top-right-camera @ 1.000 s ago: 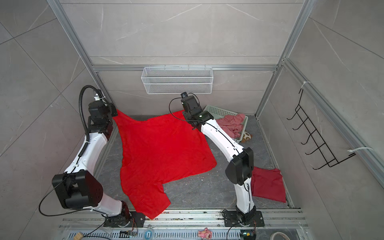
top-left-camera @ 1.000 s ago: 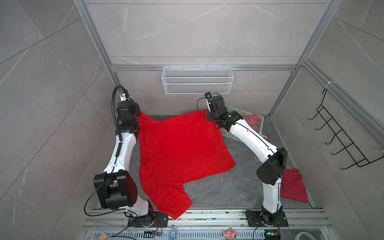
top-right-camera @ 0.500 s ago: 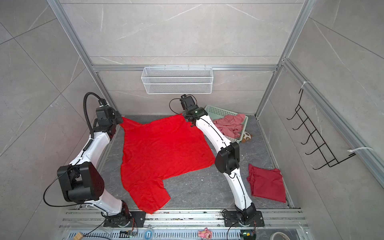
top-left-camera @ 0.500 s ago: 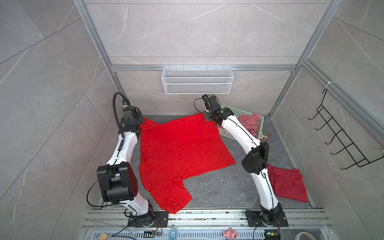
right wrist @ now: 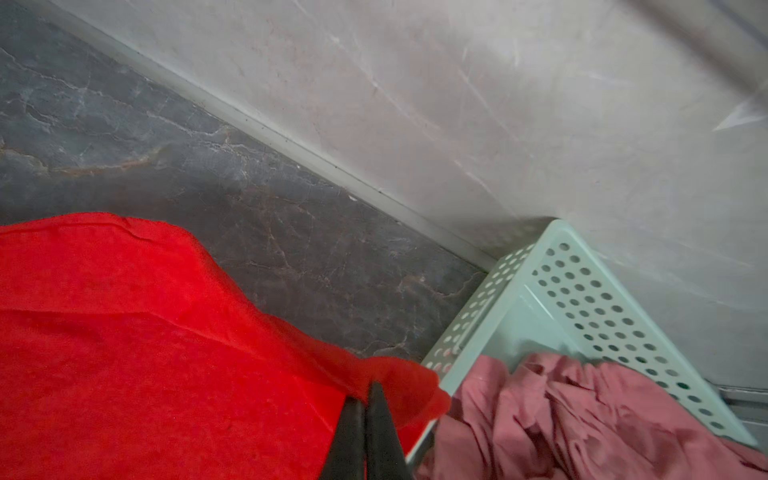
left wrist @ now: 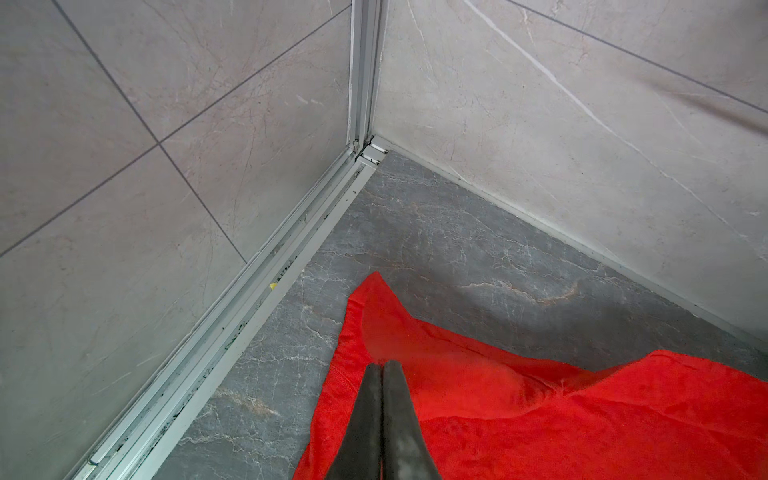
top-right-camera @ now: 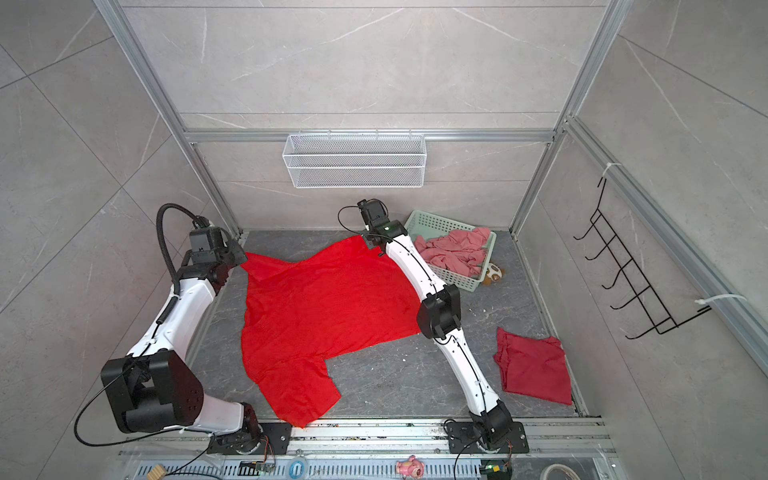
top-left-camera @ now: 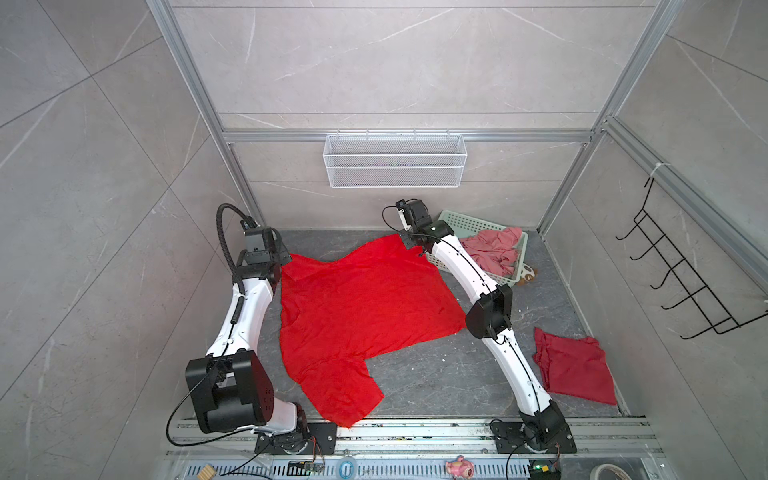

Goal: Fold and stack the t-shirts

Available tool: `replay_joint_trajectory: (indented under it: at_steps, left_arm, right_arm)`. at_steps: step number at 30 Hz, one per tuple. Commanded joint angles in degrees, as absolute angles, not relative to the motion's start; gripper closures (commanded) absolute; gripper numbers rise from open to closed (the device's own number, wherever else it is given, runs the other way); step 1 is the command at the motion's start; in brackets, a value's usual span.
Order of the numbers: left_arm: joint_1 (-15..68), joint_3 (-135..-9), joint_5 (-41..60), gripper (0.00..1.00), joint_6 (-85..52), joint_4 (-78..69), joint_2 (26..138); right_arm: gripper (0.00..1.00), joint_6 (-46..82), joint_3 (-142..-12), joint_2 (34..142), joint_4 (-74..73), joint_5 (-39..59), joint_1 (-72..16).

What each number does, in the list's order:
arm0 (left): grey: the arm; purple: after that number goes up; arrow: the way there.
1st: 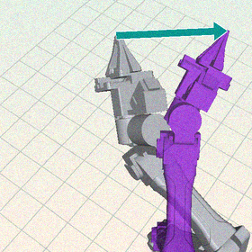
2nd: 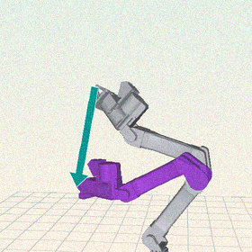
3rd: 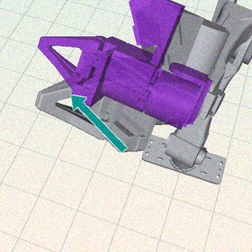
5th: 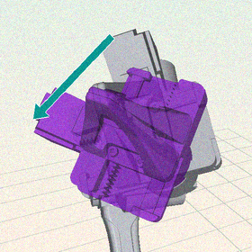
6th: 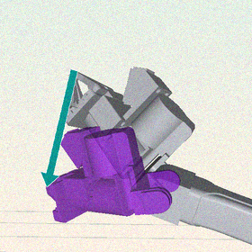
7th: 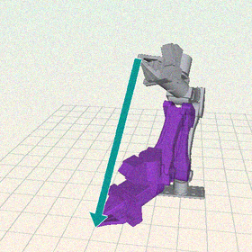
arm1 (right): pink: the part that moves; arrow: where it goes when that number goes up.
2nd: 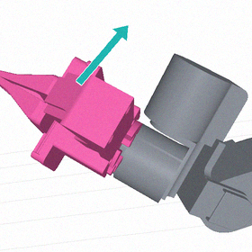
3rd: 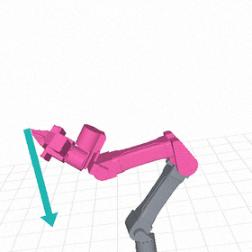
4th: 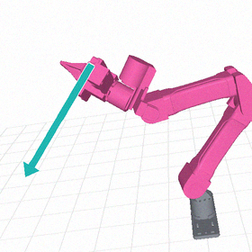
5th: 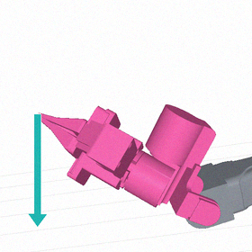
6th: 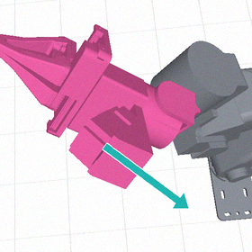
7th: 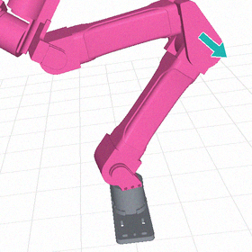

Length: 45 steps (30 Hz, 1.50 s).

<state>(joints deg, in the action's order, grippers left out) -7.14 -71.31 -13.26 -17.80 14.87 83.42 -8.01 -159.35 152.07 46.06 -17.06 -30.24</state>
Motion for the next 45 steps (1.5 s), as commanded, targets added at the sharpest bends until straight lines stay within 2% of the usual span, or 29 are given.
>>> replay_joint_trajectory:
  at_steps: [1,10,18,29,36,41,45]
  left_arm:
    - [-7.5,-71.1,-12.3,1.00,-19.4,14.3,81.8]
    - [-7.5,-70.7,-11.8,1.00,-19.9,13.7,82.3]
    - [-7.4,-69.1,-10.7,1.00,-20.7,13.4,83.1]
    - [-7.5,-71.7,-9.9,1.00,-23.9,20.2,83.3]
    - [-7.5,-68.7,-10.7,1.00,-29.1,27.1,77.9]
    - [-7.5,-61.1,-9.9,1.00,-35.1,30.5,72.1]
    - [-7.5,-55.8,-13.2,1.00,-37.2,31.7,69.5]
  right_arm:
    - [1.00,-4.6,-160.4,155.1,44.8,-13.6,-29.4]
    - [1.00,1.2,-158.7,157.8,44.9,-11.4,-27.1]
    - [1.00,0.3,-154.2,156.5,44.6,-13.9,-23.7]
    - [1.00,0.1,-157.9,156.5,46.5,-6.7,-21.8]
    - [1.00,-5.6,-144.5,148.7,46.1,-8.0,-22.8]
    - [1.00,-6.7,-128.3,140.0,39.7,-10.2,-23.0]
    - [1.00,-7.2,-122.6,137.6,37.2,-11.2,-23.0]
